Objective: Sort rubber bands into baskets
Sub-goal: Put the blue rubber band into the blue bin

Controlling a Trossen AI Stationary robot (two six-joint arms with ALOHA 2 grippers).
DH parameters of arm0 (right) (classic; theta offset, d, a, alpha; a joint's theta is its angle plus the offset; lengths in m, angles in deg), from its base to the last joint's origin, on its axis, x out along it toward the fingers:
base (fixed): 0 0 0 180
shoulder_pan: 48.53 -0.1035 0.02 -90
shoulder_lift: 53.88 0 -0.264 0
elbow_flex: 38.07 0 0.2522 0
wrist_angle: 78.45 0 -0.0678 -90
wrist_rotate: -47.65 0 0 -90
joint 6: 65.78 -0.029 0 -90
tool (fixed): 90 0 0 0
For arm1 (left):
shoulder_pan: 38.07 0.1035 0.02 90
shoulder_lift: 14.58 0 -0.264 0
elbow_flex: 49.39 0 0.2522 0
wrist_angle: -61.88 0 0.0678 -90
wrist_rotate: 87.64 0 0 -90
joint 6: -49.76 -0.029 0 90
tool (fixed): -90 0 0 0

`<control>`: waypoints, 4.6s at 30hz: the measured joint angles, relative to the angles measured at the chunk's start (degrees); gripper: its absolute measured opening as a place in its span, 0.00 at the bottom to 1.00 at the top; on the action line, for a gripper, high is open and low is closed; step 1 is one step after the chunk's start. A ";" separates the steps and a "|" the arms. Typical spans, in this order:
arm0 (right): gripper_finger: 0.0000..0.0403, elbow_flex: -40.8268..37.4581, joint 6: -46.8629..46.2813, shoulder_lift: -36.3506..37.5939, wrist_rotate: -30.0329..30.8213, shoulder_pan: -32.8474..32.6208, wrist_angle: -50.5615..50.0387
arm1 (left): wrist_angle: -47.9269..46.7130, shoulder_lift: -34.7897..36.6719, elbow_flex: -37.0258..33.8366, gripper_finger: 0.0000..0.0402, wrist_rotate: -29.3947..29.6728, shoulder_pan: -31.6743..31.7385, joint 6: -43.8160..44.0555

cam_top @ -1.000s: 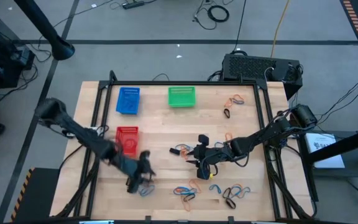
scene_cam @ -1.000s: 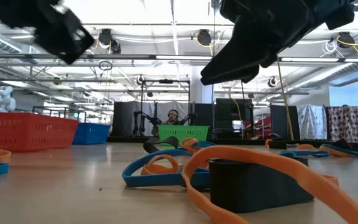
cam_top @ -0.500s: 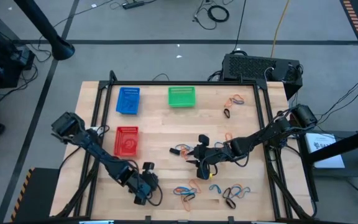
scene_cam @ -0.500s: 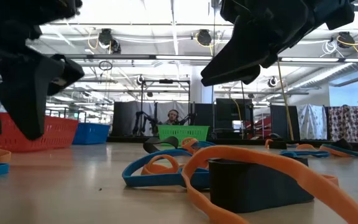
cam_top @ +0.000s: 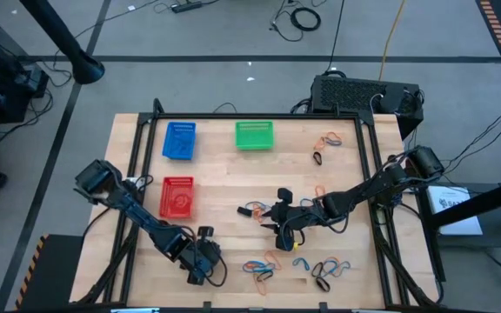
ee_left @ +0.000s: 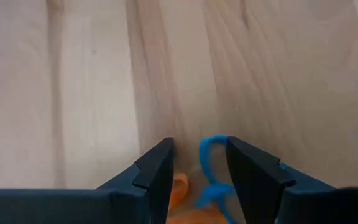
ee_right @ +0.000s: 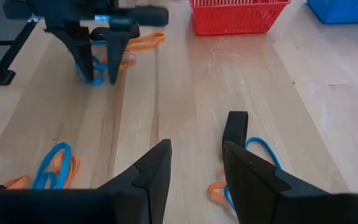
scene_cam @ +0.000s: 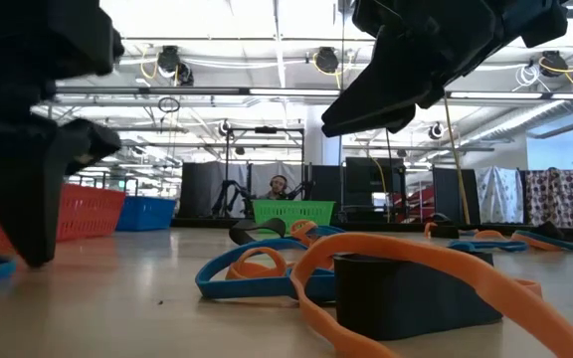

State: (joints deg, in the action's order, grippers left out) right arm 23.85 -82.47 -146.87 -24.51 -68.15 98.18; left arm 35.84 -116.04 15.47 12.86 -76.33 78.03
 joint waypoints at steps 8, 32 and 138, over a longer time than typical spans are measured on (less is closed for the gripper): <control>0.35 0.00 0.00 0.00 0.00 0.01 -0.11 | -0.41 -0.58 0.12 0.31 -1.92 0.04 -0.06; 0.35 0.00 -0.61 0.00 -0.17 0.02 -2.16 | -1.54 13.08 1.34 0.00 6.98 -2.01 -6.70; 0.35 15.26 -35.45 -3.76 -17.55 -28.33 -55.79 | 49.59 19.69 -19.01 0.39 -8.89 11.65 -34.38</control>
State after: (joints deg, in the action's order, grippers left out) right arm 39.11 -117.92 -150.63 -42.05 -96.47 42.39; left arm 85.43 -96.35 -3.54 3.97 -64.68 43.65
